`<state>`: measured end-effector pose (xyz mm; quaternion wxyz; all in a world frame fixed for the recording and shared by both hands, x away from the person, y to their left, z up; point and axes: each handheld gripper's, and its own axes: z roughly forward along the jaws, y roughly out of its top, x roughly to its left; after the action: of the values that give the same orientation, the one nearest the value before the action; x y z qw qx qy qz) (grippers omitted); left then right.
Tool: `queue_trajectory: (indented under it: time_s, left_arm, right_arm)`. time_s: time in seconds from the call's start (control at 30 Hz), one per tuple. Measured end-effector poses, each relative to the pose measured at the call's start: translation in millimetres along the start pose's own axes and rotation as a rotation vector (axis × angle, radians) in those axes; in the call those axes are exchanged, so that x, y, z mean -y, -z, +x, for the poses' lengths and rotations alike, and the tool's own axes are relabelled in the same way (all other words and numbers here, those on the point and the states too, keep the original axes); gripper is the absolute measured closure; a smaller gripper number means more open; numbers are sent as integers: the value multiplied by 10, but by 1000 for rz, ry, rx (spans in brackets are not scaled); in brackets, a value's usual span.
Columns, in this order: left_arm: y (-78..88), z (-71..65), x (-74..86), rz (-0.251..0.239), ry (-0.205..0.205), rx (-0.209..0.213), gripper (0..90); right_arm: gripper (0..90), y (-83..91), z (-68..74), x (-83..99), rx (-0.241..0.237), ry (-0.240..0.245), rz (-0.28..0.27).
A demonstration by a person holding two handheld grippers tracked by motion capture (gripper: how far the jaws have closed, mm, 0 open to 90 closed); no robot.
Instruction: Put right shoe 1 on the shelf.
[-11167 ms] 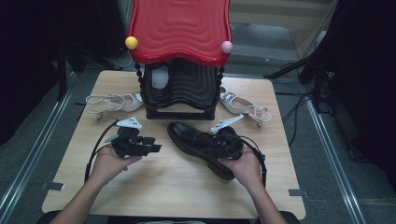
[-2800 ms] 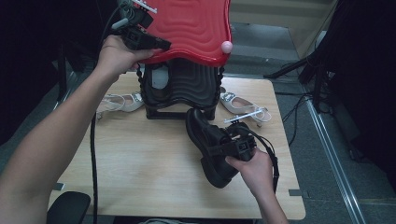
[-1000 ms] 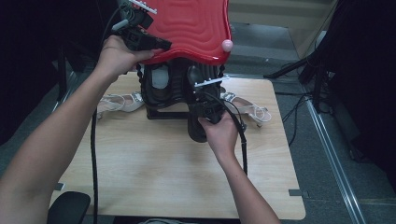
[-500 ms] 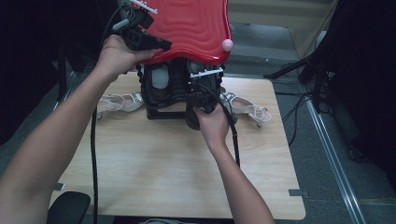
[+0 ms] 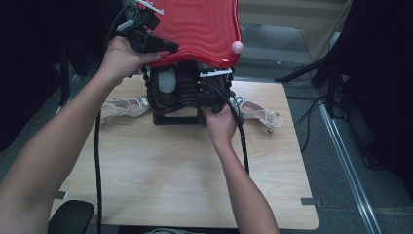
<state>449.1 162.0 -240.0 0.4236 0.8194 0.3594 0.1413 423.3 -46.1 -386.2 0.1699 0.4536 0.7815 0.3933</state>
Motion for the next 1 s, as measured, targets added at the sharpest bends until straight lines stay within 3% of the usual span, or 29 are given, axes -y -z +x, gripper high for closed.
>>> queue_trajectory:
  time_s: [0.17, 0.47, 0.7, 0.83, 1.0]
  left_arm:
    - [1, -3, 11, -6, 7, 1, 900]
    - [2, -4, 13, -7, 12, -1, 900]
    - [0, -2, 10, -5, 16, -2, 900]
    - [-6, -3, 5, -6, 24, -5, 900]
    - [-2, -4, 8, -6, 20, -5, 900]
  right_arm:
    - [799, -35, 48, -24, 16, 15, 19]
    - [722, -2, -7, -33, -55, -19, 39]
    - [702, 146, 48, -39, -76, 6, 22]
    - [752, 304, 61, -22, -85, 11, 16]
    - [864, 500, 36, 46, -150, -12, 11]
